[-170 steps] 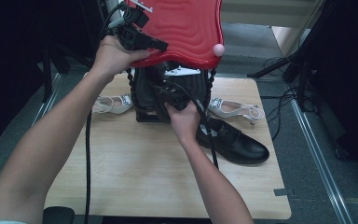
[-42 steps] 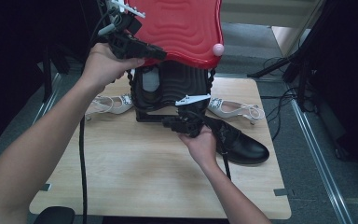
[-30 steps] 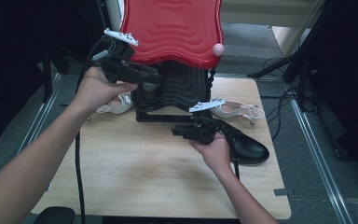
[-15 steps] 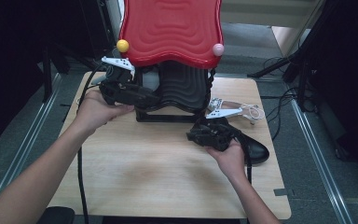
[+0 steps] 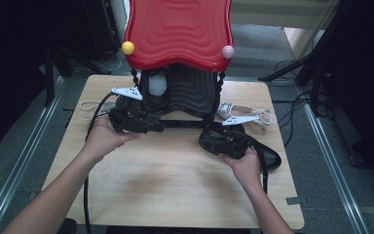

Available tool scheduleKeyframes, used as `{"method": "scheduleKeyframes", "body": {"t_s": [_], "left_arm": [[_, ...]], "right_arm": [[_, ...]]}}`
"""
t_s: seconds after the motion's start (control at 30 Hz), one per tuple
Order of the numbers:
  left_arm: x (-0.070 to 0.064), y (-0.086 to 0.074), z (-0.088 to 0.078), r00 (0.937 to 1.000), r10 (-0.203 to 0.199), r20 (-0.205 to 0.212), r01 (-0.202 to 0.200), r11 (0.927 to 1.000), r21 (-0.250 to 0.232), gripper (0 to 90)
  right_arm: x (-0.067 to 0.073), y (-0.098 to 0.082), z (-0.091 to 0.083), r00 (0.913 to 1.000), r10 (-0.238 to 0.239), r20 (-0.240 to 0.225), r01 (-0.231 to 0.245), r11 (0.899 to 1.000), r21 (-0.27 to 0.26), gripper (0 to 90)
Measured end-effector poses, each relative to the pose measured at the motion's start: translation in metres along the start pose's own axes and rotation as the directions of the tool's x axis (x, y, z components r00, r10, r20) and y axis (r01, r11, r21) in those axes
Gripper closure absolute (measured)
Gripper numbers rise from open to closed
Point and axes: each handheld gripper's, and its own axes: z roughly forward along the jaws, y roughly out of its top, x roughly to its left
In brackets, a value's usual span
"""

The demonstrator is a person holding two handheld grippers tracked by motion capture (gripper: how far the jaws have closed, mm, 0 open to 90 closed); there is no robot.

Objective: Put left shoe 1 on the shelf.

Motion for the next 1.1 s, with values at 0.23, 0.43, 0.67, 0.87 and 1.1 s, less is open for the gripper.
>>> {"method": "scheduleKeyframes", "body": {"t_s": [0.23,0.43,0.67,0.87,1.1], "left_arm": [[-0.001,-0.024,0.004,0.9994,-0.024,0.024,0.025,0.9996,-0.017,50.9],[0.000,-0.044,0.009,0.9997,-0.025,0.002,0.025,0.9996,0.013,50.1],[0.000,-0.065,0.014,0.9985,-0.044,0.031,0.044,0.9990,0.006,48.8],[0.000,-0.078,0.016,0.9990,-0.040,0.021,0.040,0.9991,0.013,48.9],[-0.003,-0.084,0.021,0.9997,-0.017,0.020,0.016,0.9986,0.050,48.4]], "right_arm": [[-0.008,0.002,-0.002,0.9997,0.012,0.022,-0.012,1.000,-0.006,68.1],[-0.016,0.003,0.003,0.9986,0.012,0.052,-0.013,1.000,0.016,65.7],[-0.025,0.004,0.005,0.9958,0.037,0.083,-0.038,0.999,0.008,65.3],[-0.032,0.002,0.011,0.9930,0.057,0.103,-0.061,0.998,0.034,65.2],[-0.035,0.003,0.025,0.9874,0.088,0.132,-0.095,0.994,0.051,70.4]]}}
